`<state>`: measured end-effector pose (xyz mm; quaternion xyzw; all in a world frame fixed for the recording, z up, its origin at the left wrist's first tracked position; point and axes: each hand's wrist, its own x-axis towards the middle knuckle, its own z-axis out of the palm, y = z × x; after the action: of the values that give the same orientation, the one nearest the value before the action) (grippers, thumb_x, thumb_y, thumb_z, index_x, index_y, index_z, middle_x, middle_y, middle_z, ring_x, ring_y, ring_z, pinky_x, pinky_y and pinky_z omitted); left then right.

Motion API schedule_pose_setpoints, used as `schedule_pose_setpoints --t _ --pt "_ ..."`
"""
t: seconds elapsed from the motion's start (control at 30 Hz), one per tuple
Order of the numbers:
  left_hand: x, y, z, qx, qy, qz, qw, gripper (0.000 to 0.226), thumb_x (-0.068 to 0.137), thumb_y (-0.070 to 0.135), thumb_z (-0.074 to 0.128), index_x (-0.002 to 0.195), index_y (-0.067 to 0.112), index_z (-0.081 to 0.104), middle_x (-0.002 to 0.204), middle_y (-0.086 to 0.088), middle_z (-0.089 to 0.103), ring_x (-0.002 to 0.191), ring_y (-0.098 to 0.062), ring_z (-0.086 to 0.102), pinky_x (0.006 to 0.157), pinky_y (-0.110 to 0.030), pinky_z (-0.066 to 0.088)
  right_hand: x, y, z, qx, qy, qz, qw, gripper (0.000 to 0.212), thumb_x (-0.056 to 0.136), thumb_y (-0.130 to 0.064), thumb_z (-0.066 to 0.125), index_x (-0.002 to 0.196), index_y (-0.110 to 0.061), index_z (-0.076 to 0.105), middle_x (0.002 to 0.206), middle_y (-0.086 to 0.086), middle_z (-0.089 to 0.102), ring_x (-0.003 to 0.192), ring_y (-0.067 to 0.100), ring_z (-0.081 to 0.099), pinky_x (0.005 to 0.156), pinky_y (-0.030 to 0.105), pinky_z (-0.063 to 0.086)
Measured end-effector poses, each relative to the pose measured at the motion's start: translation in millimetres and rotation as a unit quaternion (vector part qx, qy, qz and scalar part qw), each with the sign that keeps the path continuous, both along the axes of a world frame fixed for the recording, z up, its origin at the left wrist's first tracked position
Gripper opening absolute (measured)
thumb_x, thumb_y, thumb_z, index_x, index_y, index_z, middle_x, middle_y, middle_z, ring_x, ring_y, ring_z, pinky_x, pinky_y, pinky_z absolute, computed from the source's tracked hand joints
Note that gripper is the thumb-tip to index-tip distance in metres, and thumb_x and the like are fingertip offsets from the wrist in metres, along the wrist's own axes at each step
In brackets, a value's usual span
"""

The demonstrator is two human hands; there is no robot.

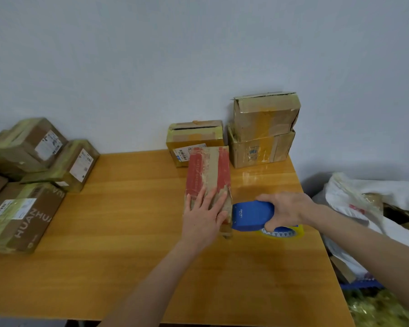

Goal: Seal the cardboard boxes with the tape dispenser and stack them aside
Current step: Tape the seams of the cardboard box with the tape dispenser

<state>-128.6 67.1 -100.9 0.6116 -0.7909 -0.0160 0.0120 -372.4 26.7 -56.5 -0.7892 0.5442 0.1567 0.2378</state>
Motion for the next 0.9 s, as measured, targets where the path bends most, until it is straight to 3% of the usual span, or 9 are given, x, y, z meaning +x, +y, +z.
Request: schedule_pose_setpoints --t 0.2,0.3,0.37,0.43,0.57,0.67,0.73,0.8,0.9 --pt "1.0 -0.3 1.4 0.004 0.005 -0.003 1.0 0.055 0.092 0.059 -0.006 0.146 0.046 -0.009 0.161 0.011 0.006 0.149 -0.017 -0.003 0.117 -0.05 -0.006 4.5 -10.5 6.1 0.037 0.003 -0.041 0.998 0.054 0.048 -0.063 0.058 0.096 -0.041 0.048 0.083 -0.014 0.058 0.081 0.013 0.056 0.063 0.029 0.045" --pt "1.2 0.6 0.7 -0.003 0.001 -0.004 1.0 0.055 0.092 0.059 -0.005 0.145 0.046 -0.011 0.161 0.011 0.006 0.149 -0.017 -0.004 0.116 -0.049 -0.007 -5.8 -12.4 -1.0 -0.007 0.024 -0.079 0.997 0.051 0.052 -0.06 0.062 0.099 -0.042 0.052 0.083 -0.015 0.062 0.08 0.012 0.059 0.061 0.028 0.048" --pt "1.3 -0.2 0.5 0.0 0.001 -0.003 1.0 0.054 0.094 0.059 -0.003 0.145 0.046 -0.011 0.161 0.011 0.005 0.149 -0.018 -0.003 0.116 -0.05 -0.007 -13.9 -11.9 -6.5 0.022 -0.096 -0.189 0.977 0.056 0.053 -0.058 0.066 0.103 -0.034 0.059 0.091 -0.01 0.067 0.085 0.014 0.062 0.072 0.034 0.055" --pt "1.3 -0.6 -0.8 0.001 -0.003 -0.002 1.0 0.053 0.095 0.058 0.0 0.146 0.046 -0.012 0.161 0.011 0.003 0.149 -0.018 -0.004 0.117 -0.05 -0.006 -14.3 -9.0 -18.9 0.039 -0.241 -0.303 0.921 0.044 0.062 -0.048 0.075 0.099 -0.026 0.065 0.09 -0.004 0.068 0.081 0.014 0.064 0.07 0.032 0.053" --pt "1.3 0.3 -2.7 -0.006 0.003 -0.003 1.0 0.056 0.092 0.06 -0.008 0.146 0.045 -0.011 0.161 0.011 0.005 0.149 -0.018 -0.002 0.116 -0.049 -0.007 3.3 3.6 -60.1 0.088 -0.397 -0.484 0.775 0.042 0.079 -0.03 0.077 0.113 -0.011 0.062 0.094 0.005 0.065 0.08 0.022 0.062 0.067 0.032 0.05" --pt "0.2 1.0 -1.6 -0.012 0.018 -0.006 1.0 0.057 0.094 0.059 -0.001 0.149 0.044 0.0 0.16 0.01 0.012 0.149 -0.019 0.005 0.117 -0.049 -0.002 10.0 14.8 -82.8 0.188 -0.47 -0.592 0.627 0.04 0.081 -0.031 0.075 0.114 -0.01 0.064 0.1 0.014 0.069 0.085 0.031 0.066 0.07 0.042 0.056" --pt "1.4 0.2 -0.6 -0.008 0.035 -0.005 0.999 0.056 0.097 0.058 0.009 0.151 0.042 0.008 0.159 0.012 0.012 0.149 -0.016 0.005 0.118 -0.046 0.0 12.8 19.0 -91.2 0.218 -0.483 -0.61 0.589 0.032 0.084 -0.036 0.072 0.103 -0.012 0.066 0.091 0.013 0.071 0.08 0.03 0.068 0.061 0.039 0.055" --pt "3.0 -1.1 0.8 -0.006 0.081 -0.003 0.997 0.052 0.1 0.052 0.022 0.151 0.038 0.017 0.158 0.013 0.014 0.148 -0.012 0.005 0.118 -0.039 -0.003 14.4 19.3 -97.2 0.217 -0.466 -0.617 0.596 0.035 0.085 -0.045 0.069 0.096 -0.012 0.065 0.086 0.012 0.071 0.08 0.03 0.067 0.064 0.04 0.056" --pt "10.7 -2.0 9.7 0.012 0.259 0.038 0.965 0.043 0.103 0.033 0.036 0.145 0.025 0.038 0.155 0.008 0.028 0.147 -0.01 0.015 0.119 -0.032 0.005 9.4 16.1 -96.9 0.174 -0.371 -0.592 0.694 0.05 0.088 -0.057 0.059 0.097 -0.008 0.061 0.091 0.013 0.065 0.084 0.032 0.06 0.077 0.043 0.05"
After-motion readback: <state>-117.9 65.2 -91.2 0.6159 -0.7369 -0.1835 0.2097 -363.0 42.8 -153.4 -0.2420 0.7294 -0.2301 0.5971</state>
